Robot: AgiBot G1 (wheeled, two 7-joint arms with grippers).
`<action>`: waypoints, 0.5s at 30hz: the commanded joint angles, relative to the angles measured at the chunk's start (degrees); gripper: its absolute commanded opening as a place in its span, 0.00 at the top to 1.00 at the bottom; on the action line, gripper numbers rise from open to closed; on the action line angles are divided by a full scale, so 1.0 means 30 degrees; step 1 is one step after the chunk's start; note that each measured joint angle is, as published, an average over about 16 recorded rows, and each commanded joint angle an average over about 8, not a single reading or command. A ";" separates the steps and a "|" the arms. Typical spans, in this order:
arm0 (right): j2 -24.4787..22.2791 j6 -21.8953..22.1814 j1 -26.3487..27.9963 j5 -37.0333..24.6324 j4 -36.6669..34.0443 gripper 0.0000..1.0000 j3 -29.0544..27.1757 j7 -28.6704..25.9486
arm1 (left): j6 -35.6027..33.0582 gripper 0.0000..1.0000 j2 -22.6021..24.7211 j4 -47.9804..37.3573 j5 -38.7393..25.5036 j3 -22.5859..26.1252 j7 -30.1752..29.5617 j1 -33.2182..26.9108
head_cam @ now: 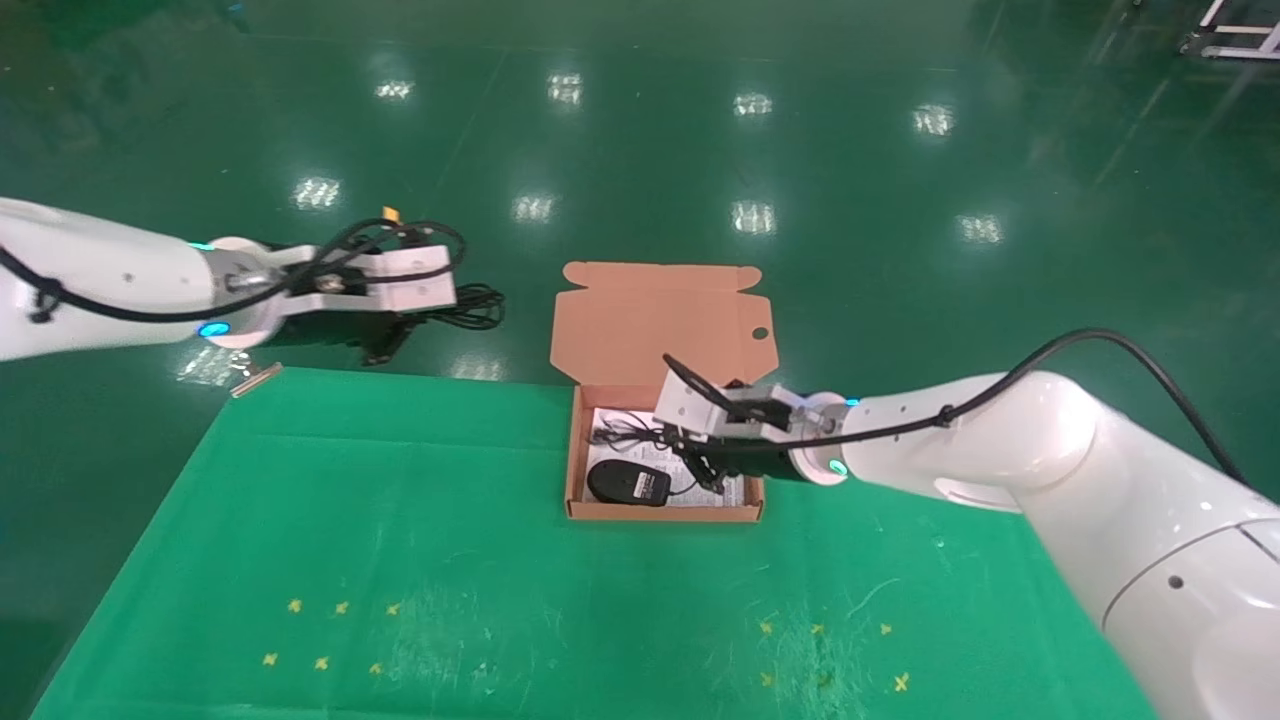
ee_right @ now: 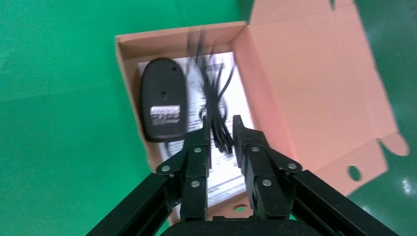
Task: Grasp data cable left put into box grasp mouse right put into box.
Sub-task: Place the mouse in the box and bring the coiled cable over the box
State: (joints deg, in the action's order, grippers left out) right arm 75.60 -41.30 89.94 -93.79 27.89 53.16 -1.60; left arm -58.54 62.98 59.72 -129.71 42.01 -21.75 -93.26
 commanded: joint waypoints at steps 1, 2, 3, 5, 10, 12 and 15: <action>-0.0083 -0.0003 0.0085 -0.0030 0.0195 0.00 0.0077 -0.0144 | 0.0236 1.00 0.0303 -0.0032 0.0118 0.0025 0.0028 0.0173; -0.0247 -0.0003 0.0143 -0.0023 0.0349 0.00 0.0055 -0.0222 | 0.0473 1.00 0.0589 -0.0182 0.0134 0.0091 0.0145 0.0287; -0.0432 -0.0002 0.0193 -0.0011 0.0517 0.00 0.0023 -0.0302 | 0.0714 1.00 0.0882 -0.0353 0.0154 0.0160 0.0281 0.0397; -0.0950 0.0018 0.0293 0.0017 0.0958 0.00 -0.0074 -0.0499 | 0.1294 1.00 0.1551 -0.0799 0.0184 0.0330 0.0651 0.0643; -0.2836 0.0015 0.0438 -0.0113 0.2725 0.00 -0.0285 -0.1248 | 0.3100 1.00 0.3290 -0.2402 0.0389 0.0695 0.1864 0.1230; -0.3725 -0.0076 0.0458 -0.0293 0.3699 0.00 -0.0305 -0.1715 | 0.3992 1.00 0.3926 -0.3136 0.0461 0.0872 0.2466 0.1487; -0.5069 -0.0259 0.0422 -0.0669 0.5385 0.00 -0.0286 -0.2659 | 0.5342 1.00 0.4617 -0.4053 0.0797 0.1265 0.3321 0.1934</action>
State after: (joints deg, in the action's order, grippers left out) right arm 60.51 -42.00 91.00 -96.02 44.59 52.32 -10.24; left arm -42.72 75.97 48.46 -126.46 46.52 -12.25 -87.40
